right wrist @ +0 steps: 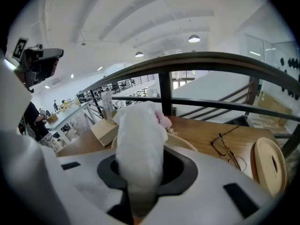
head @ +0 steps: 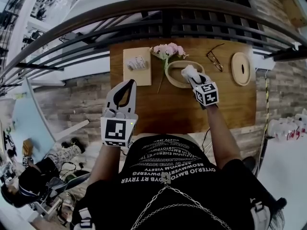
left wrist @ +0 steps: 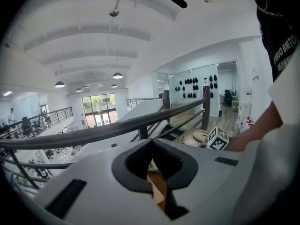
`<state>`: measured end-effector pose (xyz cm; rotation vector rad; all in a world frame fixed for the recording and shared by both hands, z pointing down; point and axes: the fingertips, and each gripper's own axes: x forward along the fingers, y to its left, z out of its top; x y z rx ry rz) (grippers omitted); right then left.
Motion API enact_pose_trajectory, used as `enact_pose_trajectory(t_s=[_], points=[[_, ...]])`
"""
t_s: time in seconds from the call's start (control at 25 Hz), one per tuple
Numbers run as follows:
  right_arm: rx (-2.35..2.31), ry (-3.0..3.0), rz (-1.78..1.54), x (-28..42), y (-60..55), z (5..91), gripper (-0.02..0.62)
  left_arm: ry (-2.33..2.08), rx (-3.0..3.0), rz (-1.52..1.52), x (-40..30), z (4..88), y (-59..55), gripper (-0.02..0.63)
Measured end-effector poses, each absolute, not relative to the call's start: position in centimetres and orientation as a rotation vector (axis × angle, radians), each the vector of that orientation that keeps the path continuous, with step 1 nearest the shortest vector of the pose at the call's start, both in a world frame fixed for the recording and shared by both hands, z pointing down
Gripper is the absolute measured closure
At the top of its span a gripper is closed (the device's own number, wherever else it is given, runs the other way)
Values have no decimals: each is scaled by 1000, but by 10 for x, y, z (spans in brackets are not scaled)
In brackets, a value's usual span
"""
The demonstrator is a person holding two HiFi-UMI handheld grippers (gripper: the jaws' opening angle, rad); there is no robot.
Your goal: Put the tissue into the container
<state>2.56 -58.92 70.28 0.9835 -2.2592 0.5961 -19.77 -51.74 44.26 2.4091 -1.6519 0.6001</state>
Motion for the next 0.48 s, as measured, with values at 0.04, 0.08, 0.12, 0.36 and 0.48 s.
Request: enact_pose_trajectory(t_s=[0.04, 0.08, 0.12, 0.36, 0.48], points=[[978, -2249, 608, 25, -590, 709, 480, -1651, 2408, 600, -198, 443, -518, 581], [973, -2240, 619, 25, -590, 715, 480, -1650, 2406, 599, -199, 444, -518, 581], [967, -2232, 626, 25, -591, 720, 480, -1650, 2402, 596, -200, 445, -518, 581], [901, -2153, 649, 19, -594, 744, 480, -1654, 2387, 599, -206, 450, -515, 581], [858, -2094, 644, 18, -595, 758, 480, -1652, 2380, 599, -206, 452, -516, 581]])
